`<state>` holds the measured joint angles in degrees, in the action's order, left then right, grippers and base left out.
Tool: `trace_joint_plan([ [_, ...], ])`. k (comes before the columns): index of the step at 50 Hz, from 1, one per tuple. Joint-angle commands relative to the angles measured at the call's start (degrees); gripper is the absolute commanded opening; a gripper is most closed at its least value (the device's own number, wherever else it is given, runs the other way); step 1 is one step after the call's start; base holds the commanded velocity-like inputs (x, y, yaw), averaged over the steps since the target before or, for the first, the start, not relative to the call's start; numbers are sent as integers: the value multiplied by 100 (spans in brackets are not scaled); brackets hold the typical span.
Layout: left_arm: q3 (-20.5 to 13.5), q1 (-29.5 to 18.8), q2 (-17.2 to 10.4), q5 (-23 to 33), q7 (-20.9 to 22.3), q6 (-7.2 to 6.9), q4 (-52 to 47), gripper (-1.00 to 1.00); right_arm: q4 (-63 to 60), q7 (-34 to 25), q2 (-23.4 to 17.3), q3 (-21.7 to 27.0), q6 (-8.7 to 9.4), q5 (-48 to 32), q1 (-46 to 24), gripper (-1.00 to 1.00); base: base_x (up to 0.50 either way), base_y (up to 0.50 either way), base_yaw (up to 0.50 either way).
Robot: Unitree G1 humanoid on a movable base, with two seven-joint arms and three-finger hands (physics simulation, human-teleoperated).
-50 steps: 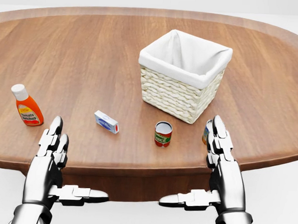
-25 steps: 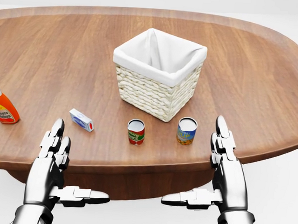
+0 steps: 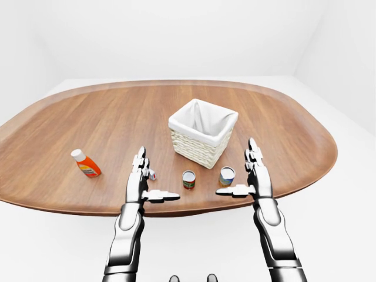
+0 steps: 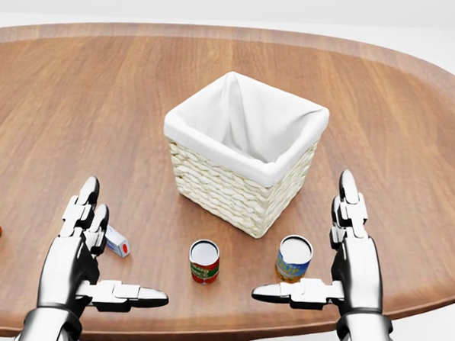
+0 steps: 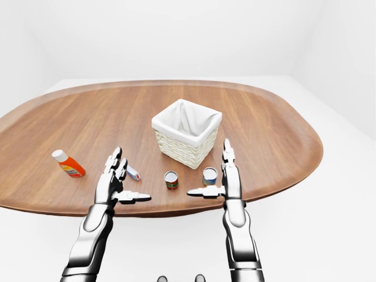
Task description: Pick up the alphabet soup and the cream cheese box, and put them in the basket.
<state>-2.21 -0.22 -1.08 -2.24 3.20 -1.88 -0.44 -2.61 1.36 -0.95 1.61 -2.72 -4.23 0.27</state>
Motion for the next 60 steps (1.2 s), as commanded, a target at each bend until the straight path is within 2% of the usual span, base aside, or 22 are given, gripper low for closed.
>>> trace_joint_plan([
  [1,-16,13,-2,-9,-18,-18,-78,100,195,53,-31,57,-42,-16,-72,100,0,0,0],
  [9,-35,31,-16,86,-107,2,-171,100,174,1,-27,41,-36,-16,-43,100,0,0,0],
  [14,-168,-105,-55,73,-247,43,36,100,163,50,-36,52,106,-73,-63,100,0,0,0],
  [15,-196,-127,-64,128,-342,69,49,100,168,28,-41,56,101,-60,-60,100,0,0,0],
  [17,-202,-177,-144,587,-663,333,256,100,329,52,-51,60,13,-102,-91,100,0,0,0],
  [21,-293,-279,-192,756,-833,358,408,100,367,73,-55,69,-39,-129,-113,100,0,0,0],
  [26,-257,-258,-228,1096,-964,583,443,100,305,3,-65,85,-39,-83,-81,100,0,0,0],
  [28,-271,-257,-230,1127,-952,544,417,100,235,-64,-63,78,69,-44,-49,100,0,0,0],
  [29,-266,-242,-273,1304,-1006,490,347,100,189,-71,-85,65,300,-118,-44,100,0,0,0],
  [30,-293,-230,-268,1315,-1001,441,268,100,154,-126,-80,78,362,-67,-27,100,0,0,0],
  [31,-307,-175,-262,1312,-923,197,9,100,-44,-213,-97,76,516,-51,58,100,0,0,0],
  [33,-333,-102,-261,1393,-865,-48,-321,100,-511,-315,-146,45,772,-221,231,100,0,0,0],
  [36,-337,100,-228,1431,-718,-297,-798,100,-1478,-735,-240,54,772,-417,721,100,0,0,0],
  [41,-319,286,-165,1498,-610,-312,-969,100,-2040,-982,-63,290,772,-350,1208,100,0,0,0],
  [44,-331,325,-180,1567,-665,-31,-595,100,-1426,-747,-53,218,140,-817,1358,100,0,0,0],
  [45,-344,357,-189,1557,-658,92,-493,100,-1408,-679,-45,224,97,-945,1372,100,0,0,0],
  [46,-373,325,-190,1522,-669,162,-359,100,-1501,-680,-16,302,244,-877,1321,100,0,0,0],
  [47,-376,319,-185,1518,-664,132,-369,100,-1532,-686,-7,327,272,-861,1313,100,0,0,0],
  [48,-369,303,-179,1526,-674,123,-346,100,-1497,-710,-29,352,203,-860,1311,100,0,0,0],
  [50,-328,307,-173,1570,-729,264,-160,100,-1376,-686,-50,437,149,-919,1291,100,30,0,0],
  [53,-335,305,-176,1549,-721,243,-162,100,-1453,-808,-35,461,232,-950,1401,100,30,0,0],
  [60,-322,293,-178,1528,-722,286,-74,100,-1203,-750,-7,447,100,-1169,1404,100,32,0,0],
])
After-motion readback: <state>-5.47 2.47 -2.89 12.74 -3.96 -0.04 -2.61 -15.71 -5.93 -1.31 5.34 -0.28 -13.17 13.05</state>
